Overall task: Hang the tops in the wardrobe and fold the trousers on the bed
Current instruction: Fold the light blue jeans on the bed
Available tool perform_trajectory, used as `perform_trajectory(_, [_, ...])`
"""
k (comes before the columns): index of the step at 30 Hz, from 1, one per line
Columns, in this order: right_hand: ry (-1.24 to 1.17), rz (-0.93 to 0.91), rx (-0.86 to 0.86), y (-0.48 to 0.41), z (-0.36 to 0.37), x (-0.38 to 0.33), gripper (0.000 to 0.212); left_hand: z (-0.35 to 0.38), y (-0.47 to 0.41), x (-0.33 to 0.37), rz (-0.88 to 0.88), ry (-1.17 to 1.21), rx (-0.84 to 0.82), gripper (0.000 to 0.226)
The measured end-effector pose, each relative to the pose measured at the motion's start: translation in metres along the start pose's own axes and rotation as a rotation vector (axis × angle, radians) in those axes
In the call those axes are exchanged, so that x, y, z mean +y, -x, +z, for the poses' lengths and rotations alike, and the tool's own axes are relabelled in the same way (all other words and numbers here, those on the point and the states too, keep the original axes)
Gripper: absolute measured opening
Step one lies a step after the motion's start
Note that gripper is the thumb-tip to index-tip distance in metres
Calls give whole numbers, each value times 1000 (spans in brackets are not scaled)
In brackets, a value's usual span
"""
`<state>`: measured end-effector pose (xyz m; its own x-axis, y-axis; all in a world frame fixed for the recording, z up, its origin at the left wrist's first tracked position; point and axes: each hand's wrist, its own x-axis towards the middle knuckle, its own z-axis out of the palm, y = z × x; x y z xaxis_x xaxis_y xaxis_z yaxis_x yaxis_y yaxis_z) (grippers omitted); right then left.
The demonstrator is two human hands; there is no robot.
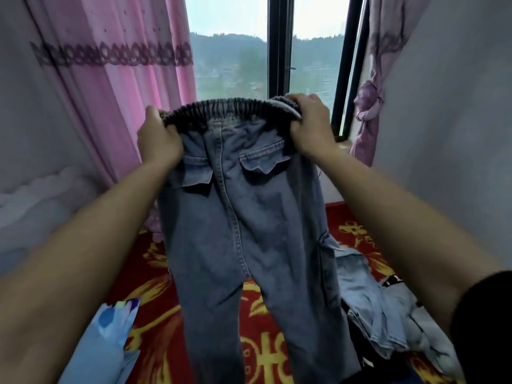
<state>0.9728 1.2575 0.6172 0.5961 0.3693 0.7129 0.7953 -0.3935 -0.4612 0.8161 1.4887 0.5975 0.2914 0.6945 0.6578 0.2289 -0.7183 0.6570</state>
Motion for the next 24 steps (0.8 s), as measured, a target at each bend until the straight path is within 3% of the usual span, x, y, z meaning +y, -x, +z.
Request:
perform_trajectory(3, [174, 66, -182, -24, 36, 29, 49, 25, -19, -24, -94, -36, -131, 24])
perform_trajectory(5, [220, 87, -181, -37, 48, 37, 45, 33, -29, -32, -56, -58, -152, 27])
perform_trajectory(12, [-25, -88, 239, -80, 19, -6, 69, -3, -77, 6, 214, 100, 102, 50])
perform_trajectory(15, [-68, -150, 300, -75, 4, -24, 74, -24, -75, 12, 275, 115, 124, 57])
perform_trajectory(20, [-9, -121, 141, -3, 21, -7, 69, -30, -6, -34, 250, 21, 39, 53])
perform_trajectory(24, [85, 10, -185, 110, 59, 33, 62, -28, 103, -114, 287, -219, -225, 50])
